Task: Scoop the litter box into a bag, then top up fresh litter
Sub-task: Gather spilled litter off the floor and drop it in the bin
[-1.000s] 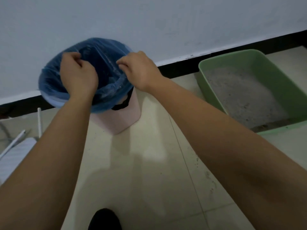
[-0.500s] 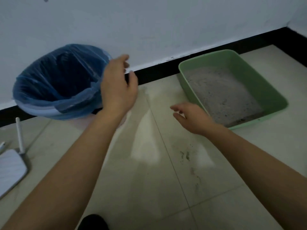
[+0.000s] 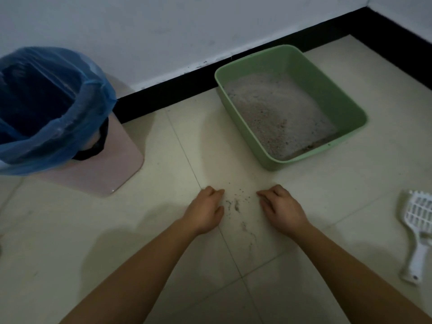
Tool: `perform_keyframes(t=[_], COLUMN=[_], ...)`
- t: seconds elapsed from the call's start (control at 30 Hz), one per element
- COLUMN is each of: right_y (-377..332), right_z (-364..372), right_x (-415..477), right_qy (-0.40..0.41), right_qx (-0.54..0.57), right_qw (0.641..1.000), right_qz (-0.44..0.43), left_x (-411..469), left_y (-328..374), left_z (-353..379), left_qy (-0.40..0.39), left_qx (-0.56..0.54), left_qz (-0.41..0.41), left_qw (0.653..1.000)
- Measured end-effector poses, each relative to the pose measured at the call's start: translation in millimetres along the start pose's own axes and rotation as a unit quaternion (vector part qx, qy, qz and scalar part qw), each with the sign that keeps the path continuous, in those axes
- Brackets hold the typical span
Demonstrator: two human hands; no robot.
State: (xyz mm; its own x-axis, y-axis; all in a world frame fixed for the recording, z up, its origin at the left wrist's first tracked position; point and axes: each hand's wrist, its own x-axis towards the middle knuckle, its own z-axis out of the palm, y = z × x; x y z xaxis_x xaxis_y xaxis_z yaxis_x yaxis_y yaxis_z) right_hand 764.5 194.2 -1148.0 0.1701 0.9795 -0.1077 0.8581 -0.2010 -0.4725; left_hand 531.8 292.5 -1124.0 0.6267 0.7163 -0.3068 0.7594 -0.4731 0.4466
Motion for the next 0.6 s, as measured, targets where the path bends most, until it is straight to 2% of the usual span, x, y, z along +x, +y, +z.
perform_keyframes(t=[0.17, 0.27, 0.43, 0.6], right_y=[1, 4, 2, -9], right_z=[2, 2, 6, 16], right_x=[4, 5, 4, 5], right_qy=[0.000, -0.003, 0.026, 0.001], right_qx=[0.015, 0.023, 0.035, 0.008], right_qw=[1.000, 1.000, 0.999, 0.997], right_qz=[0.008, 0.004, 0.008, -0.079], left_x=[8, 9, 4, -8], left_y=[6, 10, 12, -2], left_z=[17, 22, 25, 28], left_qy=[0.016, 0.048, 0.085, 0.142], left_qx=[0.062, 0.049, 0.010, -0.015], left_qz=[0.087, 0.115, 0.100, 0.083], left_qw=[0.994, 0.991, 0.991, 0.986])
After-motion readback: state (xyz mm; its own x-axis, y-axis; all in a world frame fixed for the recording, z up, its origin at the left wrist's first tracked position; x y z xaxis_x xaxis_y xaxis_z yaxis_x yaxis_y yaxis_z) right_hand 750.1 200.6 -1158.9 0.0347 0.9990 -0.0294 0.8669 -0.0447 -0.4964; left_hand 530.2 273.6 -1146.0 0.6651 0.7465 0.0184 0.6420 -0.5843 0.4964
